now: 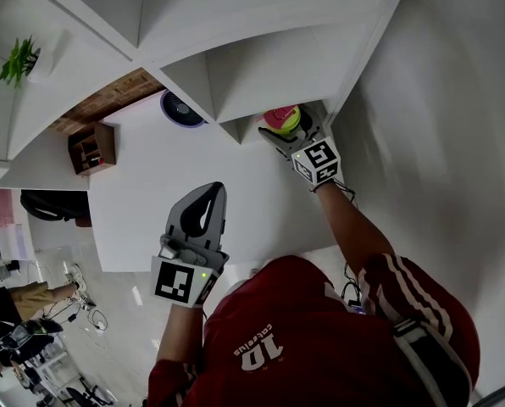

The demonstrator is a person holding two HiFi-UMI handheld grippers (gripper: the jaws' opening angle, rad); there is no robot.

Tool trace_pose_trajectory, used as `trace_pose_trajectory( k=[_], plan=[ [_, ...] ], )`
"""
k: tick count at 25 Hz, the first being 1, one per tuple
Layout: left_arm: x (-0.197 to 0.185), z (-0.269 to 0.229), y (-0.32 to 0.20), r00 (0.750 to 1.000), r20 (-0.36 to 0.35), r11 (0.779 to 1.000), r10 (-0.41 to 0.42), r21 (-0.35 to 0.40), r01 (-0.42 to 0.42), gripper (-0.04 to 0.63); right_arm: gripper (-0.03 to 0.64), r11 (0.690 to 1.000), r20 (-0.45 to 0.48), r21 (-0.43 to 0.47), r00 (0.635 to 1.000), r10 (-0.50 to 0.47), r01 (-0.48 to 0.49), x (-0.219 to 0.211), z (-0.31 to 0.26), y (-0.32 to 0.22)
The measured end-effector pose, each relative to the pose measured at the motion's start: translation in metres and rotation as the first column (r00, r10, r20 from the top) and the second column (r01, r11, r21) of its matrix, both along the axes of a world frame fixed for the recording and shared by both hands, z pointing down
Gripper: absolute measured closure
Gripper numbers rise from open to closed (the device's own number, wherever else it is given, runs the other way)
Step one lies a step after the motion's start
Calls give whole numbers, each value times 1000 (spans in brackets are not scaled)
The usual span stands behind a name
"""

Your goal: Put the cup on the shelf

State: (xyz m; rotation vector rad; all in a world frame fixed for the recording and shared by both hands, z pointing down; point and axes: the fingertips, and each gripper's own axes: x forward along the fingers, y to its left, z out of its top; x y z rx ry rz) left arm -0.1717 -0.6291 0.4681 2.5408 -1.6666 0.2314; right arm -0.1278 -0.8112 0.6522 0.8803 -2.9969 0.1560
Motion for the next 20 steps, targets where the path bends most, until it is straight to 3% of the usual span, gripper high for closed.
trace_pose_trajectory(
  k=[20],
  plan=[
    [-36, 20, 23, 992, -11, 990, -129, -65, 128, 595, 192, 1000, 23, -7, 1000, -5, 5, -22, 17, -33]
  ],
)
